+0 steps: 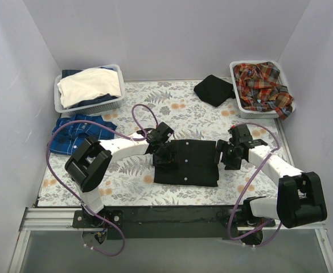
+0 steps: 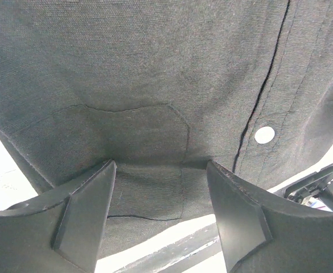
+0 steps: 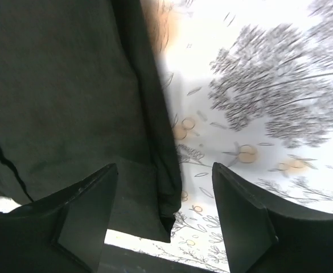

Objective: Fold and stack the long sleeve shirts
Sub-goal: Fold the shirt

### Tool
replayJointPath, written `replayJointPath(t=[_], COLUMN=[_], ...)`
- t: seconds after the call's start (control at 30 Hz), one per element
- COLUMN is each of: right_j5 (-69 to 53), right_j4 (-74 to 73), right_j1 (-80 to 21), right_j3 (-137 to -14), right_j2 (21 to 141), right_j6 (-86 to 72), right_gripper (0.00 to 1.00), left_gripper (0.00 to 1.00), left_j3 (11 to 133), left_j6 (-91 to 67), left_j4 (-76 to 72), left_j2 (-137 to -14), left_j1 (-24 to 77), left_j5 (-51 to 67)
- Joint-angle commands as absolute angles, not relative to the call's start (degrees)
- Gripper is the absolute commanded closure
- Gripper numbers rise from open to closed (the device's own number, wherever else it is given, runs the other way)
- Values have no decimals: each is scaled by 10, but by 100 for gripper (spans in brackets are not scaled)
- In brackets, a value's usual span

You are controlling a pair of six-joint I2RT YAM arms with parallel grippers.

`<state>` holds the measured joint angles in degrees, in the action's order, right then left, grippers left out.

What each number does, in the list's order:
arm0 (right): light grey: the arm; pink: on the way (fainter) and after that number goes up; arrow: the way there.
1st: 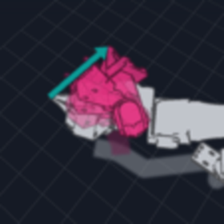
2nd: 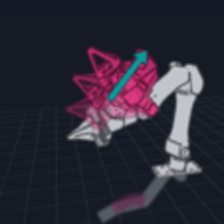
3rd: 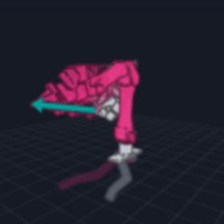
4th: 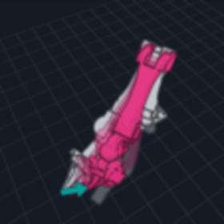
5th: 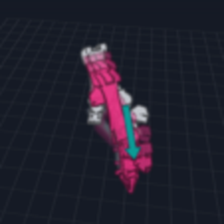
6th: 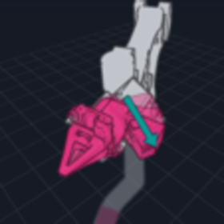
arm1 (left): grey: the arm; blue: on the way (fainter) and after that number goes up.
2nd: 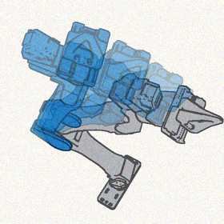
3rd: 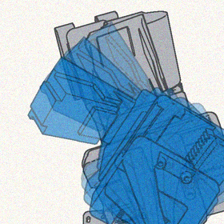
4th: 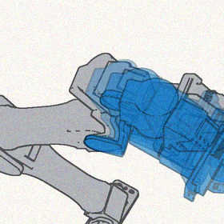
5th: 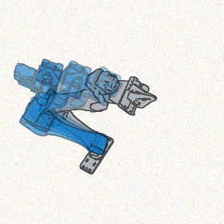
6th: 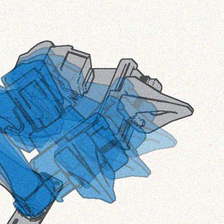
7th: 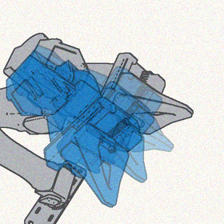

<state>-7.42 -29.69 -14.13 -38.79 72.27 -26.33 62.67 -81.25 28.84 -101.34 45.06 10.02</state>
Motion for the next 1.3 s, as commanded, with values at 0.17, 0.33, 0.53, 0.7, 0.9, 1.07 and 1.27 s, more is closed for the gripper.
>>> replayJointPath(t=[0.17,0.33,0.53,0.7,0.9,1.07,1.27], right_j5=[-201,-214,-244,-242,-174,-50,134], right_j4=[-144,-98,-59,-70,-152,-256,-351], right_j1=[-132,-132,-141,-149,-150,-149,-148], right_j3=[-275,-233,-209,-216,-257,-337,-438], right_j2=[755,797,837,842,811,774,750], right_j6=[-284,-295,-309,-312,-305,-276,-229], right_gripper=[23,25,35,58,99,99,99], left_gripper=[34,34,34,34,34,29,10], left_j3=[608,610,609,608,626,688,743], left_j6=[-806,-807,-813,-819,-820,-810,-800], left_j4=[339,338,335,332,350,392,436], left_j2=[-1026,-1023,-1023,-1020,-1007,-969,-886], left_j1=[445,442,441,441,437,410,343], left_j5=[94,98,108,108,97,48,8])
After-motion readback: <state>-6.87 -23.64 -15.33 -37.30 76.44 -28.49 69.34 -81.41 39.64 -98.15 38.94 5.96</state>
